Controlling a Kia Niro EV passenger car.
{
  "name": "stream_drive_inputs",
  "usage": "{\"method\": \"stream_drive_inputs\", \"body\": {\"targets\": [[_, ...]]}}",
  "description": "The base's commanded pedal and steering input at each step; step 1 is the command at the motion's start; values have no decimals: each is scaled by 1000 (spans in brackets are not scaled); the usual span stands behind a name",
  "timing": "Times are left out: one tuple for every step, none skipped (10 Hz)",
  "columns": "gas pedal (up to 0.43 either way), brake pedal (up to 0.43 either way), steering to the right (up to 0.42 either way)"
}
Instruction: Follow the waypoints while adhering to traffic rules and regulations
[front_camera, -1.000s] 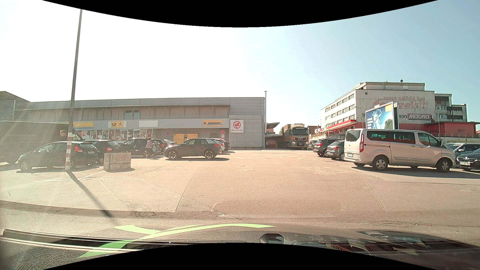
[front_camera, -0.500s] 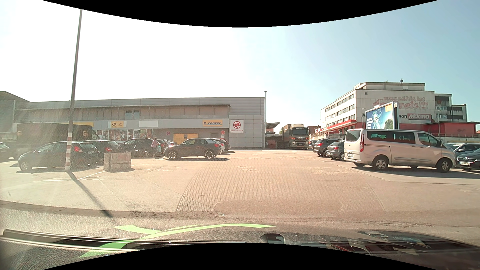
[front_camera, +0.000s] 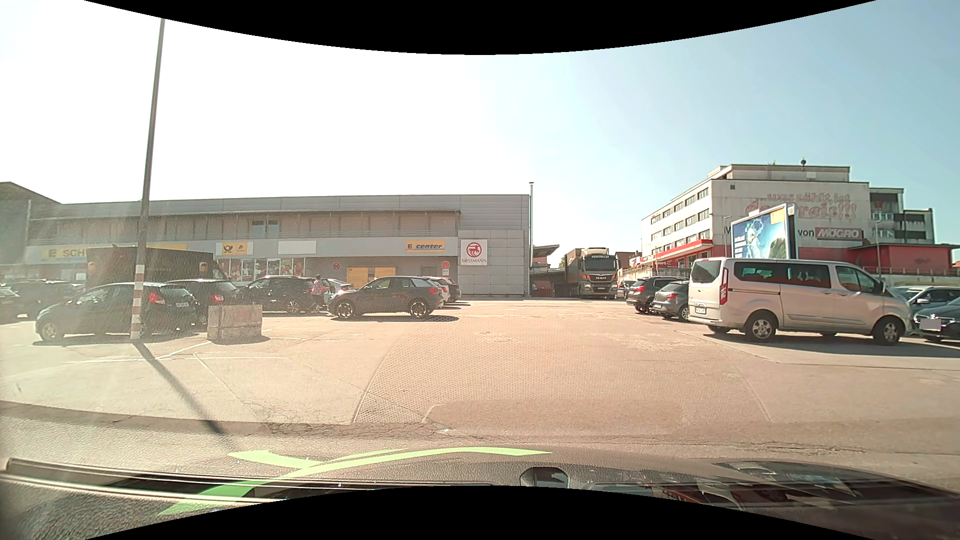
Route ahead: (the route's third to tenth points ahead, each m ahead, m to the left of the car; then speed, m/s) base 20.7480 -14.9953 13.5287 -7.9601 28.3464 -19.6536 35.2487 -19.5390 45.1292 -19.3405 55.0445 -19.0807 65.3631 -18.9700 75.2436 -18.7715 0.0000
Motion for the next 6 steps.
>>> {"method": "stream_drive_inputs", "body": {"targets": [[0,384,-54],[0,384,-54],[0,384,-54],[0,384,-54],[0,384,-54],[0,384,-54]]}}
